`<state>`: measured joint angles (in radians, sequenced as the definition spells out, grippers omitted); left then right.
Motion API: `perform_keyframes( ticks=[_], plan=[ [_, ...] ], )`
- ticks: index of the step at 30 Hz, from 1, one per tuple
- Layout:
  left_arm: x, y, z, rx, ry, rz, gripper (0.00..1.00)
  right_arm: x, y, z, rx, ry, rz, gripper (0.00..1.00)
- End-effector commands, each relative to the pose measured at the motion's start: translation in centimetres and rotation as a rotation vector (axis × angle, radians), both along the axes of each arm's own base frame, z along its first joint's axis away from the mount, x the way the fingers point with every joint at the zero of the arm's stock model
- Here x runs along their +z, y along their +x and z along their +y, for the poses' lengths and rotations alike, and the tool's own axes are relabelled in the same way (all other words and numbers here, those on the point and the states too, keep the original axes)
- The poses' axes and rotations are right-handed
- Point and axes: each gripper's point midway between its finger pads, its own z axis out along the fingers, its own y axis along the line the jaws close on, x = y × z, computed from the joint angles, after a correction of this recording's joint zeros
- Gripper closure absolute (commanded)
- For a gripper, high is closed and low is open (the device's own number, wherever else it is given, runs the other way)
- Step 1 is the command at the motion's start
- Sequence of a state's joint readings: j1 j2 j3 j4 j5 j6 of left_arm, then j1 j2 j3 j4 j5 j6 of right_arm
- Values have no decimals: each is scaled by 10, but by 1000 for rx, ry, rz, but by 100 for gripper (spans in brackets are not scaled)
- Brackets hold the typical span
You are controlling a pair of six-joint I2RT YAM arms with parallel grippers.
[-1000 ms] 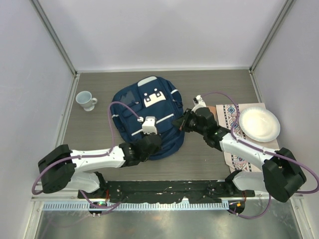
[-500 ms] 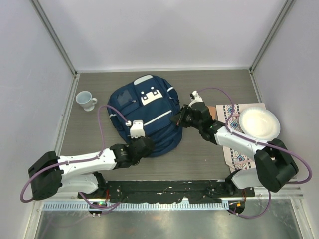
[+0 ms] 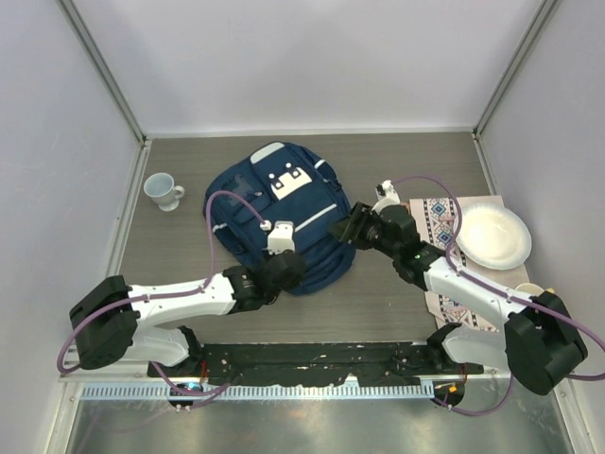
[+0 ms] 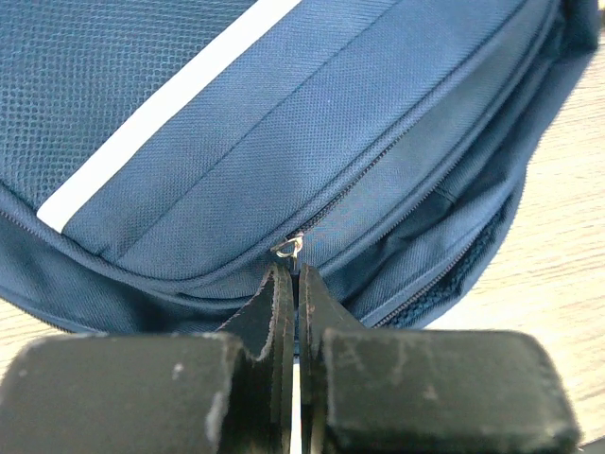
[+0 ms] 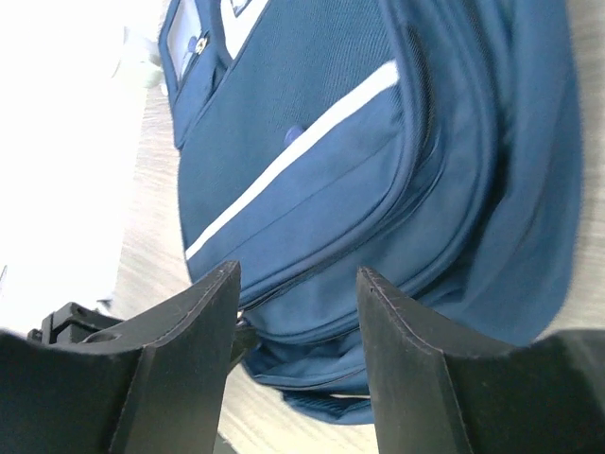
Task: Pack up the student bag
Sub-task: Unzip the student bag at the center of the board.
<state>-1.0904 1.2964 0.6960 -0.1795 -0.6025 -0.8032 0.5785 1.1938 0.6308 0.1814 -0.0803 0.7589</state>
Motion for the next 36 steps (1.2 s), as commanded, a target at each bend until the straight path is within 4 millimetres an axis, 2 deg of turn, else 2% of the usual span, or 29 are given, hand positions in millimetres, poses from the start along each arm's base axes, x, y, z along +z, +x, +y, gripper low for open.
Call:
perform_keyframes(
  ticks=[1, 3, 7, 8, 11, 20, 23, 24, 25, 26, 27, 30, 31, 32, 36],
  plan=[
    [28, 6, -40, -85, -159, -50, 100, 3, -21, 14, 53, 148, 52, 42],
    [32, 6, -44, -95, -166, -49, 100, 1, -29, 21, 73, 188, 64, 42],
    [38, 5, -54, -128, -210, -53, 100, -4, -32, 35, 96, 220, 98, 42],
    [40, 5, -55, -129, -217, -56, 100, -10, -31, 38, 100, 217, 114, 42],
    [39, 3, -57, -138, -220, -51, 100, -7, -29, 45, 117, 240, 109, 42],
    [41, 0, -64, -176, -238, -53, 100, -15, -21, 53, 110, 240, 109, 41],
    [39, -3, -65, -193, -226, -52, 100, -9, -13, 56, 108, 235, 83, 50],
    [41, -3, -65, -192, -229, -56, 100, -7, -10, 56, 107, 227, 69, 60],
    [40, -3, -64, -192, -226, -55, 100, -6, -8, 56, 103, 218, 62, 66],
    [37, -4, -62, -187, -214, -49, 100, -5, -6, 54, 93, 210, 51, 71],
    [35, -3, -58, -175, -202, -50, 100, -4, -4, 53, 90, 188, 36, 84],
    [28, -3, -39, -124, -137, -33, 100, 0, 5, 42, 32, 134, 5, 99],
    [30, 0, -29, -84, -112, -52, 100, 0, 10, 36, 2, 102, -17, 99],
    [21, -3, -15, -59, -51, -31, 100, 2, 11, 33, -9, 89, -29, 99],
    [21, 0, 33, 85, 79, -51, 100, -1, 15, 21, -57, 32, -42, 99]
  ],
)
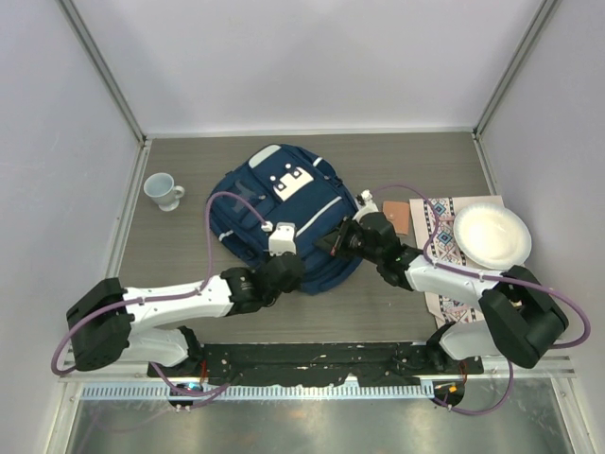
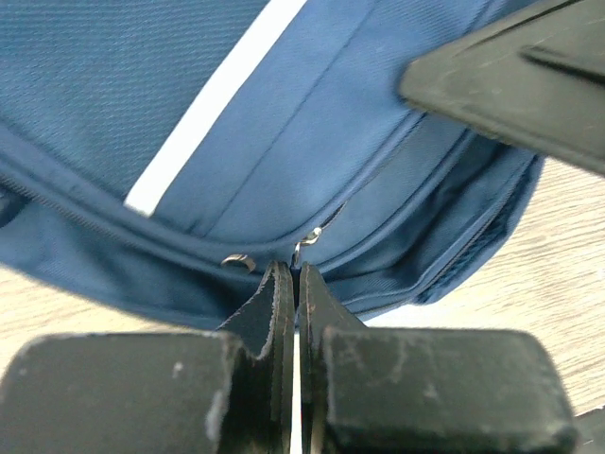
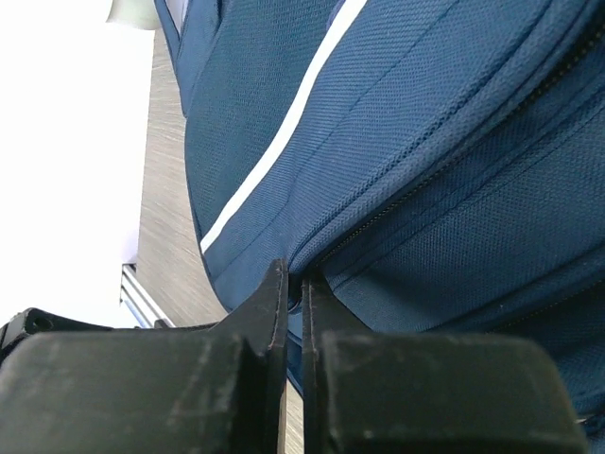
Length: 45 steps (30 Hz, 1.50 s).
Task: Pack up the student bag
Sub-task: Unzip the student bag at the center of the board.
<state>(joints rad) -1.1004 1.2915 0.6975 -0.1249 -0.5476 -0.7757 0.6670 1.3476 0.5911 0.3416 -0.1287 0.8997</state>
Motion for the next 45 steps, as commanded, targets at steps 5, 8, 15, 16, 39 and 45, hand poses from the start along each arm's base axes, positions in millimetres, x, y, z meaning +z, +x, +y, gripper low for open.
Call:
perform_keyframes(
  ticks=[5, 8, 15, 16, 39, 45],
  plan=[
    [11, 4, 93, 283, 213, -62, 100, 28, 30, -22, -133, -57, -147, 99],
    [12, 7, 110, 348, 237, -69, 100, 27, 28, -20, -121, -44, -145, 99],
    [14, 22, 131, 435, 249, -94, 100, 29, 15, -14, -65, -12, -134, 99],
    [18, 25, 130, 441, 226, -108, 100, 28, 13, -14, -62, -12, -128, 99],
    [41, 15, 136, 439, -21, -120, 18, 44, -35, 36, 80, 83, -149, 87],
    [47, 10, 137, 426, -80, -123, 16, 40, -42, 15, 84, -70, -215, 44]
  ],
)
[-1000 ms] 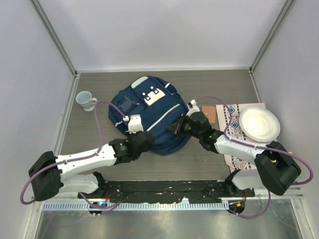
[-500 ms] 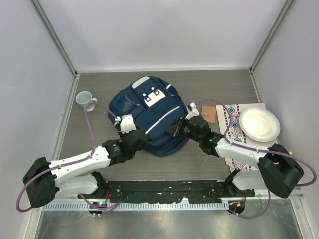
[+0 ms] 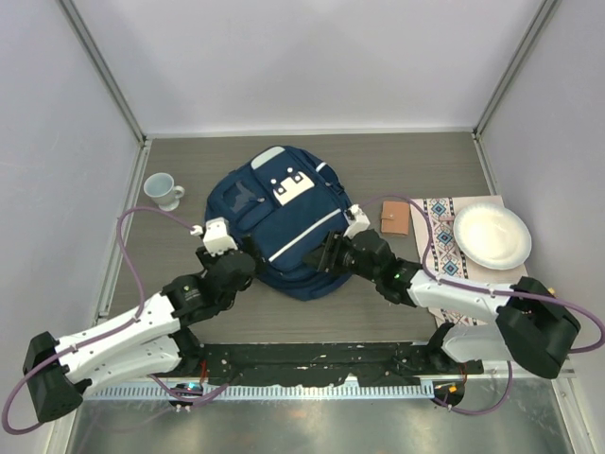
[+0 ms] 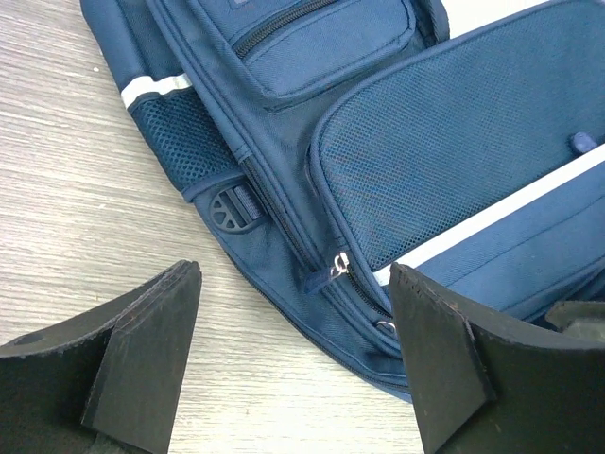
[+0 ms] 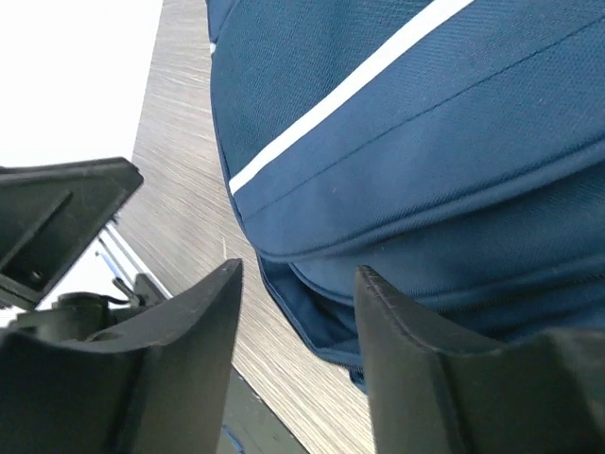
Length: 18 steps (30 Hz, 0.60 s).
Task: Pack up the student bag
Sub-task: Unzip the student bag at the center of the board, then pick up the personal item from the center of the board.
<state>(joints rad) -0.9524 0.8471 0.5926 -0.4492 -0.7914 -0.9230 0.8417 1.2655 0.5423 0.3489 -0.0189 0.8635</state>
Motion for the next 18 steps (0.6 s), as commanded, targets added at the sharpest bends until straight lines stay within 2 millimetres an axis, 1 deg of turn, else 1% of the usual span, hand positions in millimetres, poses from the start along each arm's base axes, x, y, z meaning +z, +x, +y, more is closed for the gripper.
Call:
perform_keyframes(
  ticks=[1, 2, 3, 4, 5, 6, 7, 8, 9, 10, 11, 12, 13, 14, 16, 17, 18],
  plan=[
    [2, -2, 4, 13, -29, -11, 16, 25, 4, -21, -25, -105, -149, 39],
    [1, -2, 4, 11, -29, -8, 16, 37, 3, -29, -44, -100, -185, 37],
    [0, -2, 3, 8, -36, -9, 16, 39, 4, -37, -67, -119, -203, 35],
    [-1, -2, 1, 2, -40, -6, 16, 37, 7, -50, -107, -165, -222, 33],
    [-1, -2, -1, -2, -44, -6, 15, 39, 11, -59, -148, -181, -236, 33],
    [0, -1, -3, -7, -53, -11, 15, 48, 12, -68, -185, -185, -261, 32],
    [-2, -1, -7, -21, -59, -4, 16, 46, 15, -78, -222, -222, -264, 30],
    [-3, -1, -10, -31, -56, 2, 16, 47, 26, -97, -320, -281, -285, 27],
    [-2, 1, -14, -44, -65, -3, 15, 47, 31, -107, -362, -317, -292, 25],
    [-2, 1, -17, -53, -67, -1, 15, 46, 40, -124, -422, -370, -284, 21],
    [-3, 1, -21, -66, -68, 8, 15, 45, 48, -137, -472, -410, -279, 20],
    [-2, 2, -24, -74, -75, 7, 14, 44, 56, -148, -499, -420, -260, 19],
    [-2, 2, -26, -80, -77, 10, 14, 39, 65, -153, -507, -426, -230, 18],
    [-1, 2, -29, -90, -88, 12, 13, 37, 78, -170, -530, -384, -176, 18],
    [-1, 2, -34, -102, -100, 12, 11, 32, 91, -181, -546, -339, -136, 17],
    [-1, 2, -35, -113, -100, 13, 10, 32, 100, -197, -588, -336, -125, 17],
    [1, 2, -39, -128, -117, 8, 9, 30, 105, -207, -625, -354, -124, 18]
  ],
)
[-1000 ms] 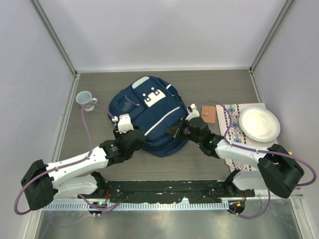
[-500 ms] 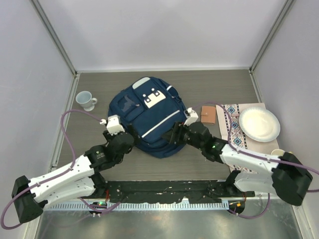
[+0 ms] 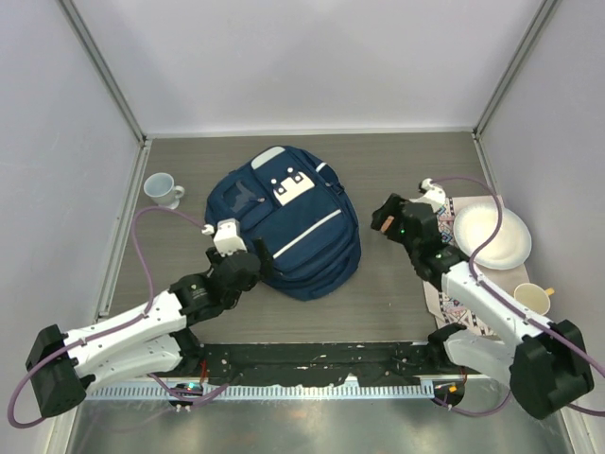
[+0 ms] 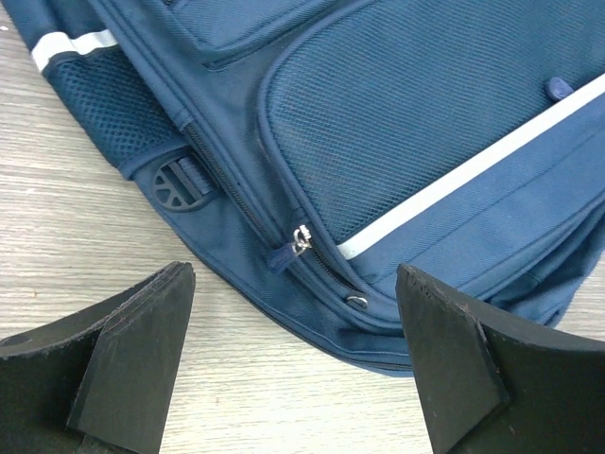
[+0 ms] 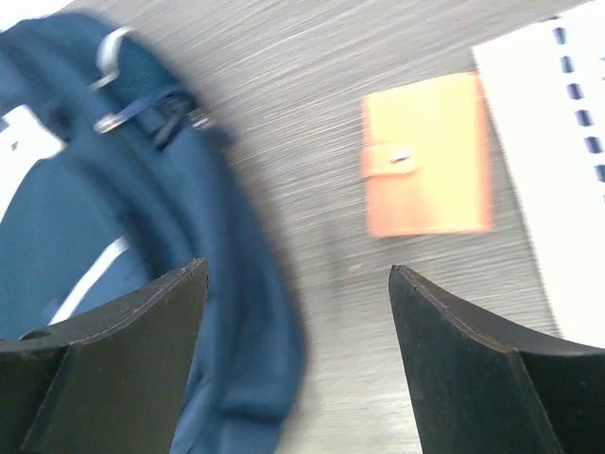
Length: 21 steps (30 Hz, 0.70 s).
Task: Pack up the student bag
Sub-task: Pick up the personal item from the center of the board.
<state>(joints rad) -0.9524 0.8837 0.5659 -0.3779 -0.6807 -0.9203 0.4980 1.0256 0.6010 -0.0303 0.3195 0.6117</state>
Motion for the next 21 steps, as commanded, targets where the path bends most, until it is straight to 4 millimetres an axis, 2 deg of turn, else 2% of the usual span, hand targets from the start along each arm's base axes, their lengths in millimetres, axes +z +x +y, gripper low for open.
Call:
perform_keyframes(
  ticks=[1, 3, 7, 10, 11, 12, 14, 15, 17, 18, 19, 21],
  plan=[
    [18, 6, -18, -44, -83, -45, 8, 9, 28, -36, -105, 0, -9, 18],
    [21, 5, -21, -60, -101, -53, 7, 9, 39, -56, -180, -8, -7, 17],
    [27, 6, -23, -74, -120, -73, 4, 8, 61, -78, -254, 11, -33, 17],
    [30, 5, -23, -83, -116, -76, 2, -3, 76, -94, -267, 14, 8, 17],
    [30, 5, -24, -88, -115, -77, 2, -19, 79, -96, -256, 8, 56, 17],
    [30, 5, -23, -90, -111, -78, 1, -25, 83, -104, -259, 10, 75, 17],
    [30, 5, -24, -94, -119, -82, 1, -34, 93, -102, -220, 22, 98, 17],
    [30, 5, -25, -96, -118, -86, 1, -52, 95, -102, -203, 25, 139, 17],
    [27, 5, -26, -105, -113, -84, 0, -61, 104, -107, -187, 49, 167, 17],
    [28, 5, -26, -106, -111, -85, 0, -76, 106, -105, -162, 53, 199, 19],
    [28, 5, -26, -114, -103, -86, 1, -74, 113, -98, -115, 68, 167, 20],
    [27, 6, -26, -113, -95, -88, 1, -84, 116, -94, -92, 77, 181, 21]
  ],
)
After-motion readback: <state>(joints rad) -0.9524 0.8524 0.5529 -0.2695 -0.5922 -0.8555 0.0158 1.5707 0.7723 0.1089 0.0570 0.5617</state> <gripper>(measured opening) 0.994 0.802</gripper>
